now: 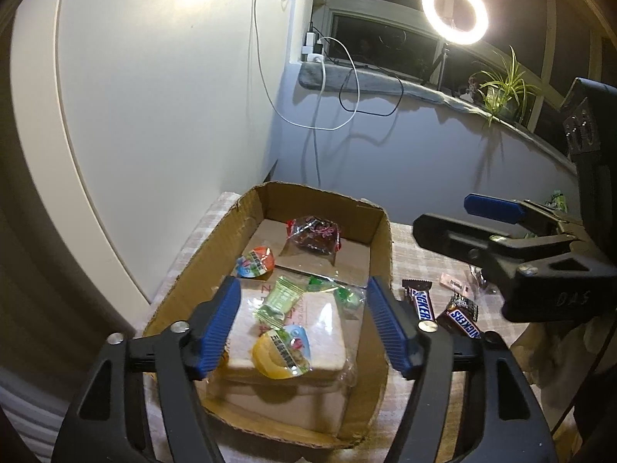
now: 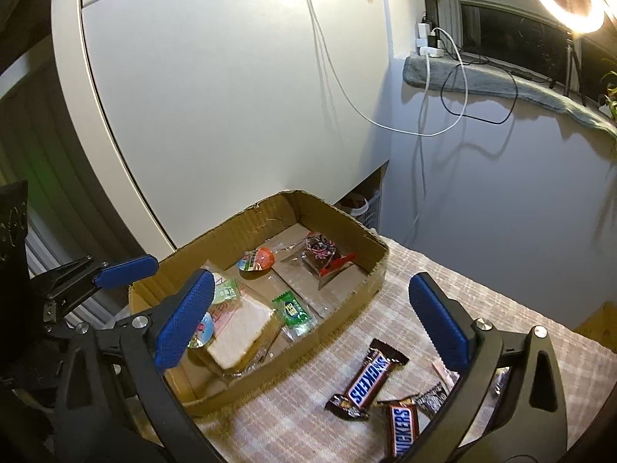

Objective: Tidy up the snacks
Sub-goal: 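Move both tools back over the Snickers bars and yellow candy pack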

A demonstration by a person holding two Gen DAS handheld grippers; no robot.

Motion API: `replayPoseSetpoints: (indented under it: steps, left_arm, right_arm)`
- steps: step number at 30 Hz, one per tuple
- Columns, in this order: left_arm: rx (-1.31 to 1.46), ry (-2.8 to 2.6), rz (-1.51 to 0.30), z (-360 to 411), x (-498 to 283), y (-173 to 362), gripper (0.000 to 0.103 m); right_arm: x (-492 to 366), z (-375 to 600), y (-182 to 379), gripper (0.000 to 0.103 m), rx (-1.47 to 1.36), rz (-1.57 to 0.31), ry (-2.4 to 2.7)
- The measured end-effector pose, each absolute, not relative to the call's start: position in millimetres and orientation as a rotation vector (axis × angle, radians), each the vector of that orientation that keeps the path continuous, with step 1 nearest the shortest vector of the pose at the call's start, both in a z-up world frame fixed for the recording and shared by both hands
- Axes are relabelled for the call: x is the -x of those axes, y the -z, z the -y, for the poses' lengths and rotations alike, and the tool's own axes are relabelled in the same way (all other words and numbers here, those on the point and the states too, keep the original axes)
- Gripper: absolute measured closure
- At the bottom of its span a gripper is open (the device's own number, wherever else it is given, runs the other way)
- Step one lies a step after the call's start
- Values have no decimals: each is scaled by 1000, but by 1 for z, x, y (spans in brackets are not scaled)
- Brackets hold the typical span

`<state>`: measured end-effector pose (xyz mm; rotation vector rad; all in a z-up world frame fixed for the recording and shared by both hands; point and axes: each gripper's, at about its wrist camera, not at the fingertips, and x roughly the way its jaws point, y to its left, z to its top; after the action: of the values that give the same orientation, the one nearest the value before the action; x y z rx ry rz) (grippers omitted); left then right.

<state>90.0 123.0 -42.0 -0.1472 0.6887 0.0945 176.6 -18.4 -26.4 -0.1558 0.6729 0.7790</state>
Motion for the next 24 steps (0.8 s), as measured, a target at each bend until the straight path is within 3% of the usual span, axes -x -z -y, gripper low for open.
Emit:
replayPoseSetpoints:
  steps: [13, 24]
  left_arm:
    - [145, -36, -701, -92, -81, 44, 31]
    - [134, 51, -729, -50, -81, 53, 31]
  right_arm:
    - [-158, 84, 19, 0, 153, -669, -715]
    - [-143, 152, 45, 0, 147, -729, -656]
